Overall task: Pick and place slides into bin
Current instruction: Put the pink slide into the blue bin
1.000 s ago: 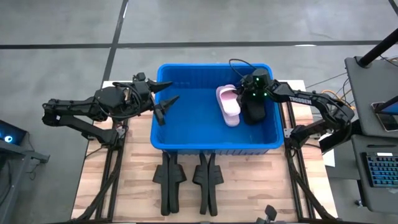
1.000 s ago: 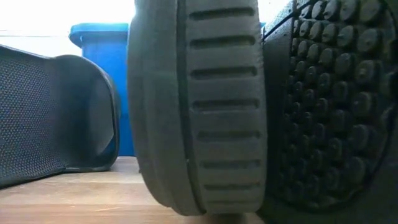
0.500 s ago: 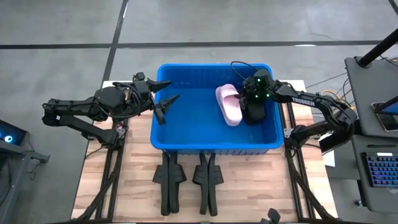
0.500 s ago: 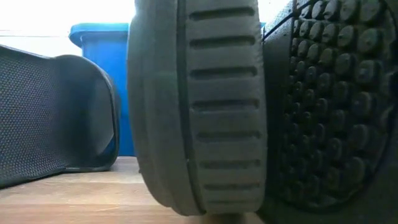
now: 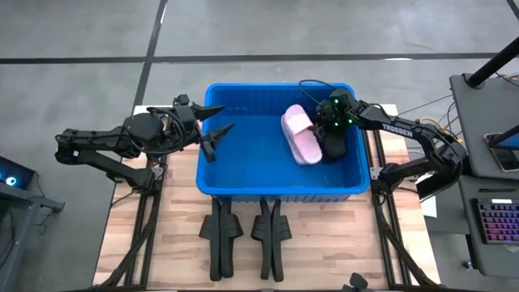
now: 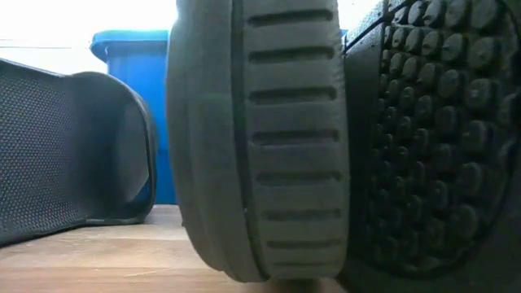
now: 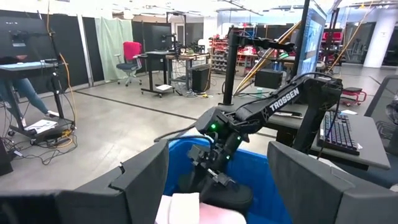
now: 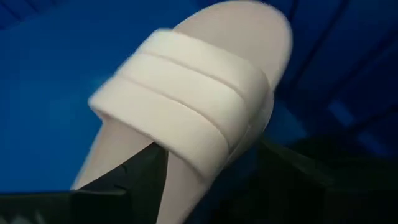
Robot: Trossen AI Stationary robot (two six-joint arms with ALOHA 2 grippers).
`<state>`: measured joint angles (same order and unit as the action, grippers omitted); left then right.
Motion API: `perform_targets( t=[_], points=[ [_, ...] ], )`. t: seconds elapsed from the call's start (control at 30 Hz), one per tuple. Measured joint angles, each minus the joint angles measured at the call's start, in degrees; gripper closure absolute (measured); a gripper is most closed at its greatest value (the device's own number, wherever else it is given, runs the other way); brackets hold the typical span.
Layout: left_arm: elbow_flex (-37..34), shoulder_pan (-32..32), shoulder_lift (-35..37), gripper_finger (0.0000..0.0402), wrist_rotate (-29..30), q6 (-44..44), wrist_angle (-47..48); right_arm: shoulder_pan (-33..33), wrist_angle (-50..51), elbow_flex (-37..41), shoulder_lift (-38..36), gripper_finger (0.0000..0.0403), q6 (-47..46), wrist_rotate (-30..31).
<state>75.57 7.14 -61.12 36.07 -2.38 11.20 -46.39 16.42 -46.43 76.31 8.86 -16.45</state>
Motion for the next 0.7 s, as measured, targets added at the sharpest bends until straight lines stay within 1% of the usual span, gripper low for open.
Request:
perform_targets(
  t=[0.17,0.43,0.57,0.7],
  points=[
    [0.0,0.0,0.0,0.0143,0.0,-0.1,0.0,0.0,1.1,-1.7,0.0,0.0166,0.2,0.0],
    [0.0,0.0,-0.2,0.0143,0.0,-0.1,0.0,0.0,4.0,-1.9,0.0,0.0163,-0.5,0.0],
    [0.0,0.0,-0.3,0.0143,0.0,-0.2,-0.1,0.0,6.7,-1.9,0.0,0.0164,-1.6,0.0],
    [0.0,0.0,-0.3,0.0143,0.0,-0.2,-0.1,0.0,8.0,-2.0,-0.1,0.0172,-4.9,-0.1]
  ],
)
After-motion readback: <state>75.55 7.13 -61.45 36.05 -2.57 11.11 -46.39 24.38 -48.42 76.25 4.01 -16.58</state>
